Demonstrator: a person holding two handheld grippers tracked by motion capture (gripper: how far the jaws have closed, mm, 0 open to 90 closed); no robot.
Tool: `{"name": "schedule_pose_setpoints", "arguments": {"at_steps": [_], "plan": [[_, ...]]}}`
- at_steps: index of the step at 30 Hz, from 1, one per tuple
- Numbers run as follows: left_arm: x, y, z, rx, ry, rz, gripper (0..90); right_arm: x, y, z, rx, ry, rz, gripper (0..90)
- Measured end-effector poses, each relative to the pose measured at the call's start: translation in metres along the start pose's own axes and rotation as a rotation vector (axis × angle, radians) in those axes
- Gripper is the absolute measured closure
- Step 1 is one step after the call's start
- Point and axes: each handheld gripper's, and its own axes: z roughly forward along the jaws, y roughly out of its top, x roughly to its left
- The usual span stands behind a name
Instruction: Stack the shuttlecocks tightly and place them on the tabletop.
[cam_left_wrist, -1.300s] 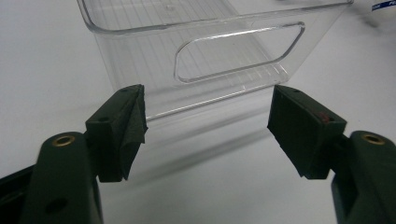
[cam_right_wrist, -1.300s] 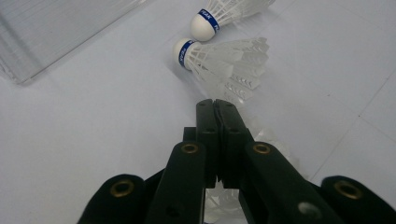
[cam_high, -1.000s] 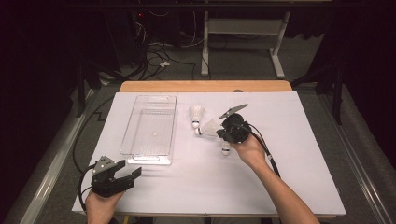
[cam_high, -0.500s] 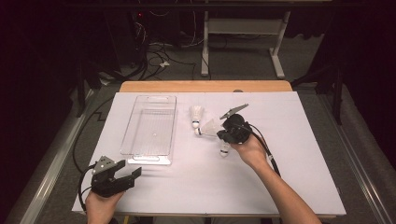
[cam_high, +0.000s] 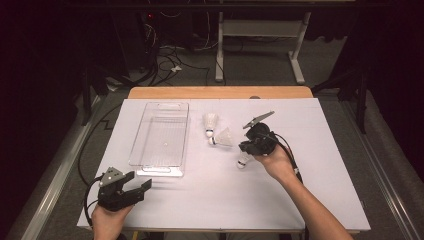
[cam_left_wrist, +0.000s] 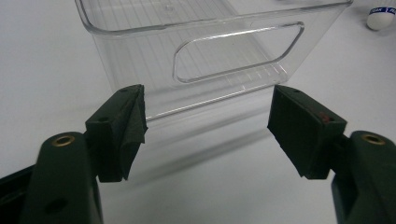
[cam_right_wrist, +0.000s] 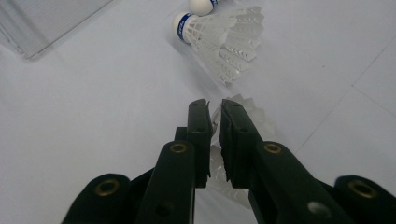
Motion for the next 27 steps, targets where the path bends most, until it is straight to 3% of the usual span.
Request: {"name": "schedule_pose_setpoints", "arguments": {"at_steps": [27], "plan": [[-0.001, 0.0, 0.001, 0.004, 0.001, 0.003, 28.8, -0.01, -0.035, -0.017, 0.048, 0.037, 0.03, 81.2]]}}
